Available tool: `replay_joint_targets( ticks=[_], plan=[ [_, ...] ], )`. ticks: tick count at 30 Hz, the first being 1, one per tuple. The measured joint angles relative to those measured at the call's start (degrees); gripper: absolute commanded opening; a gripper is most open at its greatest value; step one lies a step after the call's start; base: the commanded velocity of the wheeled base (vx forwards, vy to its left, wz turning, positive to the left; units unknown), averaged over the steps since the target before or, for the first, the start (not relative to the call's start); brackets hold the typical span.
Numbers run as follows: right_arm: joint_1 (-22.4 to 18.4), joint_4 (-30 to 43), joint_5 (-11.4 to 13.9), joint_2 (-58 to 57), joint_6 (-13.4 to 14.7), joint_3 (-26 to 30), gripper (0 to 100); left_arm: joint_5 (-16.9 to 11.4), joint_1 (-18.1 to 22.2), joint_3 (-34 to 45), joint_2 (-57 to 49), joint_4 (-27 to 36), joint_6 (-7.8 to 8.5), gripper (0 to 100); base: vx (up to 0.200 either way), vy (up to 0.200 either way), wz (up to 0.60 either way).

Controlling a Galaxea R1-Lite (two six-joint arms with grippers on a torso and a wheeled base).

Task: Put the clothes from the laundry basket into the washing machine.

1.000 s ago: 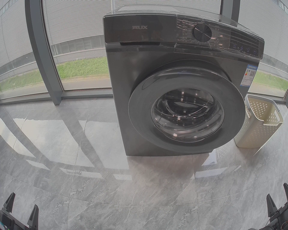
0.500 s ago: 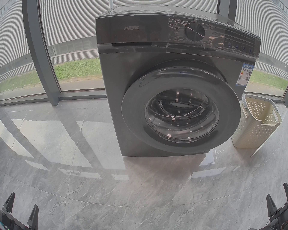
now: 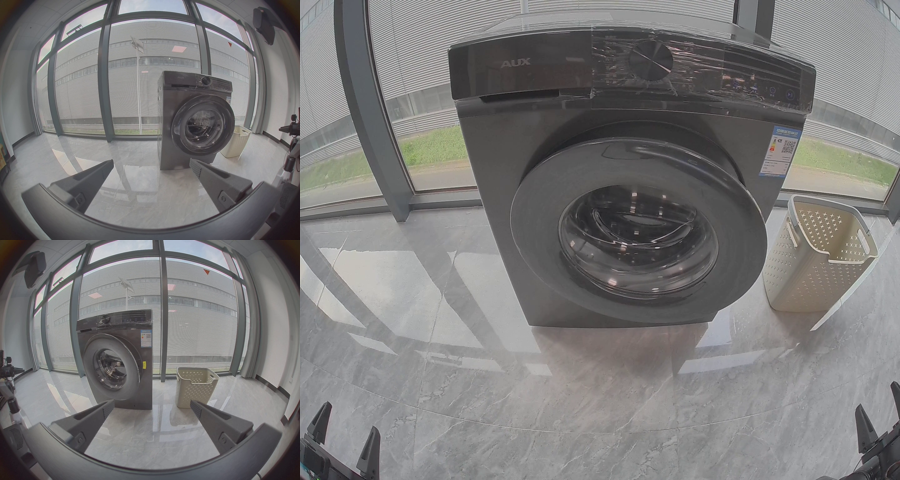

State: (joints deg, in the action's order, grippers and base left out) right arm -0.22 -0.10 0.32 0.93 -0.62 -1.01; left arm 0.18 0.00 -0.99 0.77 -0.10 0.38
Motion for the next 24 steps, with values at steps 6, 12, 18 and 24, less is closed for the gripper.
replay_joint_targets(
  ticks=[6, 12, 18, 24],
  plan=[
    [0.1, -0.1, 0.1, 0.0, 0.3, 0.0, 100, 0.1, 0.0, 0.0, 0.0, 0.0, -0.22, 100, 0.200, 0.000, 0.00],
    [0.1, 0.0, 1.9, 0.0, -0.1, 0.0, 100, 0.0, 0.0, 0.0, 0.0, 0.0, -0.06, 100, 0.100, 0.000, 0.00],
    [0.1, -0.1, 2.5, 0.0, -0.8, 0.0, 0, 0.0, 0.0, 0.0, 0.0, 0.0, -0.24, 100, 0.000, 0.000, 0.00],
    [0.1, -0.4, 2.8, 0.0, -0.4, -3.6, 0, 0.0, 0.0, 0.0, 0.0, 0.0, -0.22, 100, 0.000, 0.000, 0.00]
  ],
)
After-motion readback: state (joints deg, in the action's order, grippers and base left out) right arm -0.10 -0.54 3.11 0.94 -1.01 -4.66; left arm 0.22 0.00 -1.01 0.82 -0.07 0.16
